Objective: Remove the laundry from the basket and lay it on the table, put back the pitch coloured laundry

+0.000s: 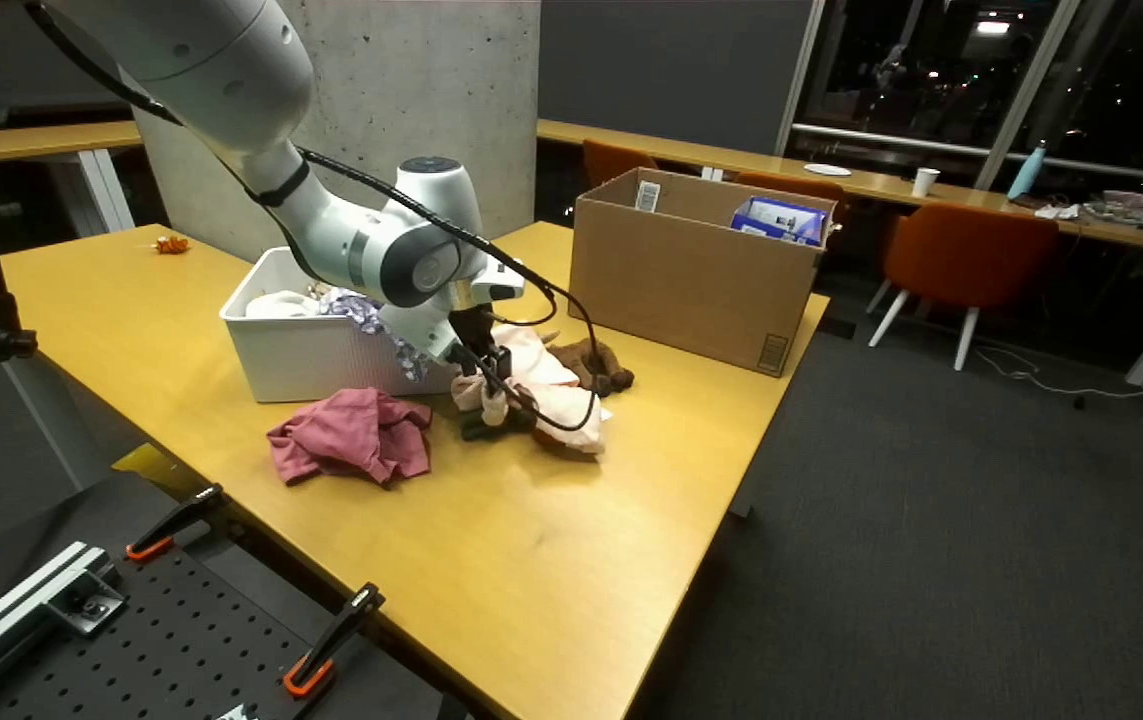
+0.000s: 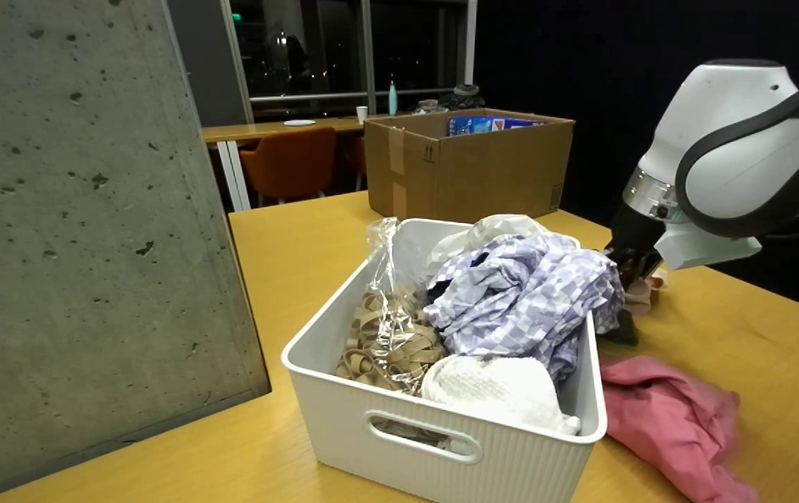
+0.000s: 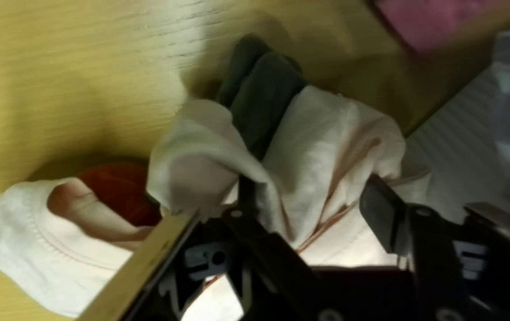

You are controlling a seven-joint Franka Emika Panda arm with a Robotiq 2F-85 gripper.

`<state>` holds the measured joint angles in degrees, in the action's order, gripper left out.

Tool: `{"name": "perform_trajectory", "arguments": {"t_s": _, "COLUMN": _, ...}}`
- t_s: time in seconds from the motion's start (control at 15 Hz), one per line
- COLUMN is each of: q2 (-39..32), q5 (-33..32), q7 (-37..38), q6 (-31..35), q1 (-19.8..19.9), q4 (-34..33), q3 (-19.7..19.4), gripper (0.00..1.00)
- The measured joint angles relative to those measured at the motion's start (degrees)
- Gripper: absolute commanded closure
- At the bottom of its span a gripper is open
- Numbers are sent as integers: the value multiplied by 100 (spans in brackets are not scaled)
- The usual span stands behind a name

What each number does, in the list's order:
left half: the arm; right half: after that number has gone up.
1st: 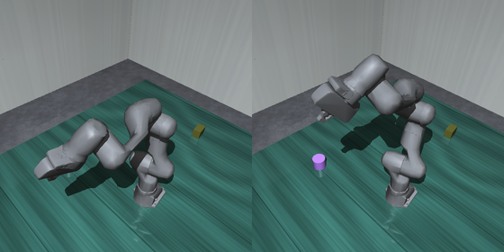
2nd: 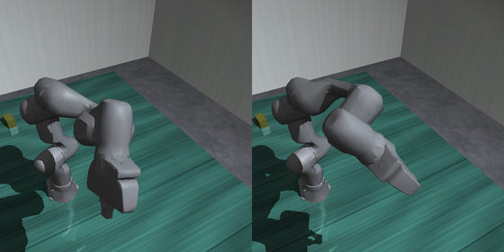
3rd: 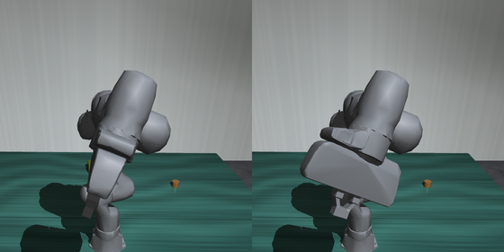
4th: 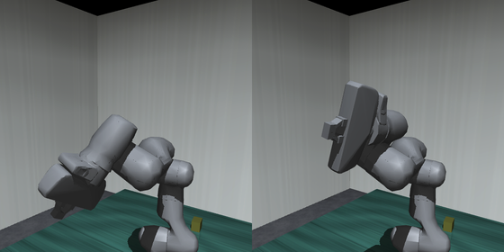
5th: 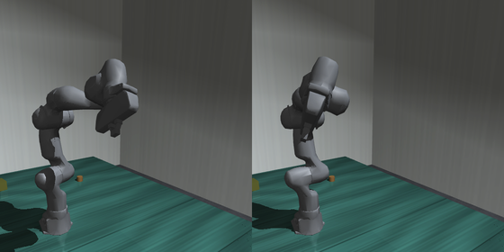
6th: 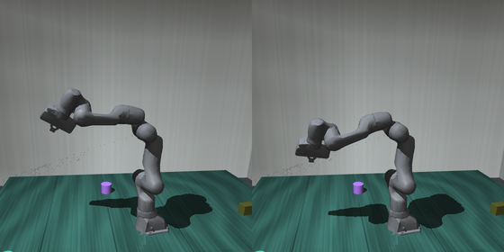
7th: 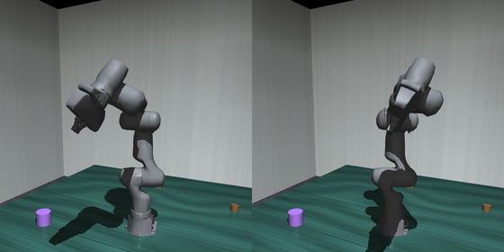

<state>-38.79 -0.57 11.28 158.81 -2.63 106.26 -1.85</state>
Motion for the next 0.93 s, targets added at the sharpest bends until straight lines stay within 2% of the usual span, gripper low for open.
{"name": "perform_trajectory", "arguments": {"t_s": 0.27, "q2": 83, "q5": 0, "q7": 125, "q6": 0, "q1": -79, "q4": 149, "q3": -1, "gripper": 98}}
{"name": "perform_trajectory", "arguments": {"t_s": 0.53, "q2": 521, "q5": 0, "q7": 608, "q6": -1, "q1": -313, "q4": 800, "q3": -152, "gripper": 100}}
{"name": "perform_trajectory", "arguments": {"t_s": 0.93, "q2": 1460, "q5": -181, "q7": 1604, "q6": 7, "q1": -948, "q4": 2150, "q3": -900, "gripper": 100}}
